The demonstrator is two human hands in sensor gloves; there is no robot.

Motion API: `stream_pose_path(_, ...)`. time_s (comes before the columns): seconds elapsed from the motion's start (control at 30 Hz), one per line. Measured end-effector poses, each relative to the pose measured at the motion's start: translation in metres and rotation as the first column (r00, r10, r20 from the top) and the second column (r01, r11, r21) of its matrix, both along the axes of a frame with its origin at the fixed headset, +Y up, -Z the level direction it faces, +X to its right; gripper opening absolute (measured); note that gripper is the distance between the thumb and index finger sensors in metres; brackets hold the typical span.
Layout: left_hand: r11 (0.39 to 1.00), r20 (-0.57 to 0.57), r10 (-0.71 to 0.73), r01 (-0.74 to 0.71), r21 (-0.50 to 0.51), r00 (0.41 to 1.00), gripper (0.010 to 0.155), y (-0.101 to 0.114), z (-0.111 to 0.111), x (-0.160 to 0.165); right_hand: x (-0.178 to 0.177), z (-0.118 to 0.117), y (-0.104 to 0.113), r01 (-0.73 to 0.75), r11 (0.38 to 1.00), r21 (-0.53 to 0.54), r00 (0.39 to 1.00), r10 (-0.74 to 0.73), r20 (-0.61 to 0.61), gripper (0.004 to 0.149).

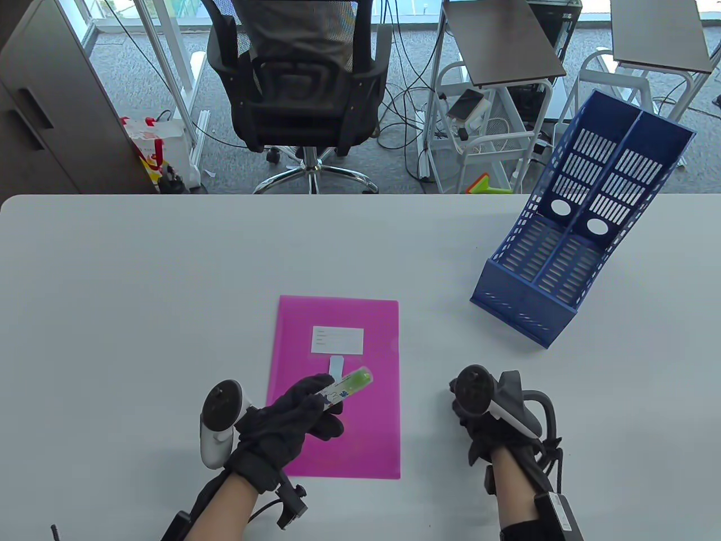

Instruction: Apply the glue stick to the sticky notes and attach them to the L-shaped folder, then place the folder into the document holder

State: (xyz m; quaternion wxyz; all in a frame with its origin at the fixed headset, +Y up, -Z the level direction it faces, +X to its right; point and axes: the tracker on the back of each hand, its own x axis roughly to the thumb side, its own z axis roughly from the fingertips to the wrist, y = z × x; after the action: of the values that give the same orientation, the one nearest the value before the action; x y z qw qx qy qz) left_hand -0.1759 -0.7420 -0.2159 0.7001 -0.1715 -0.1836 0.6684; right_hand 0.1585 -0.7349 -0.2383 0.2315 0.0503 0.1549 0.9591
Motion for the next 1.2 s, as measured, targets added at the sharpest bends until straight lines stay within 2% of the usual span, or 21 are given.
stream_pose_path(0.03,1.000,-0.004,-0.019,0.019,0.007,1.000,0.055,-0.001,-0.001,-0.001,-0.006,0.001,0.004,0.211,0.977,0.020,0.977,-0.211,-0.005,0.046)
stream_pose_path(0.07,0.999,-0.007,-0.046,0.046,0.017,0.999,0.055,-0.001,-0.001,-0.001,-0.011,0.003,0.008,0.369,0.929,0.026,0.930,-0.368,-0.012,0.047)
stream_pose_path(0.13,0.993,-0.011,-0.108,0.108,0.039,0.994,0.055,-0.002,-0.002,-0.002,-0.022,0.005,0.014,0.597,0.803,0.010,0.802,-0.596,-0.030,0.047)
stream_pose_path(0.17,0.988,-0.017,-0.142,0.143,0.050,0.990,0.055,-0.003,-0.002,-0.003,-0.027,0.007,0.018,0.663,0.749,0.007,0.748,-0.662,-0.051,0.047)
stream_pose_path(0.2,0.986,-0.022,-0.157,0.158,0.054,0.987,0.055,-0.003,-0.003,-0.003,-0.031,0.009,0.020,0.680,0.733,0.008,0.732,-0.678,-0.064,0.047)
stream_pose_path(0.3,0.985,-0.024,-0.167,0.168,0.047,0.986,0.055,-0.005,-0.004,-0.003,-0.037,0.012,0.021,0.676,0.737,-0.014,0.732,-0.673,-0.110,0.047)
stream_pose_path(0.4,0.979,-0.021,-0.197,0.198,0.046,0.980,0.055,-0.007,-0.004,-0.001,-0.039,0.014,0.019,0.695,0.719,-0.008,0.714,-0.692,-0.101,0.047)
stream_pose_path(0.53,0.972,-0.011,-0.224,0.225,0.063,0.974,0.054,-0.008,-0.005,-0.001,-0.039,0.014,0.019,0.672,0.741,0.004,0.736,-0.667,-0.115,0.047)
stream_pose_path(0.97,0.957,0.019,-0.277,0.274,0.093,0.961,0.054,-0.007,-0.003,0.001,-0.044,0.015,0.019,0.652,0.758,0.003,0.751,-0.646,-0.137,0.047)
stream_pose_path(1.13,0.969,0.101,-0.242,0.235,0.075,0.965,0.061,-0.009,0.000,0.008,-0.053,0.020,0.020,0.660,0.751,-0.021,0.739,-0.654,-0.163,0.047)
stream_pose_path(1.2,0.975,0.139,-0.218,0.210,0.072,0.966,0.061,-0.007,0.002,0.013,-0.056,0.022,0.021,0.649,0.761,0.014,0.752,-0.639,-0.162,0.047)
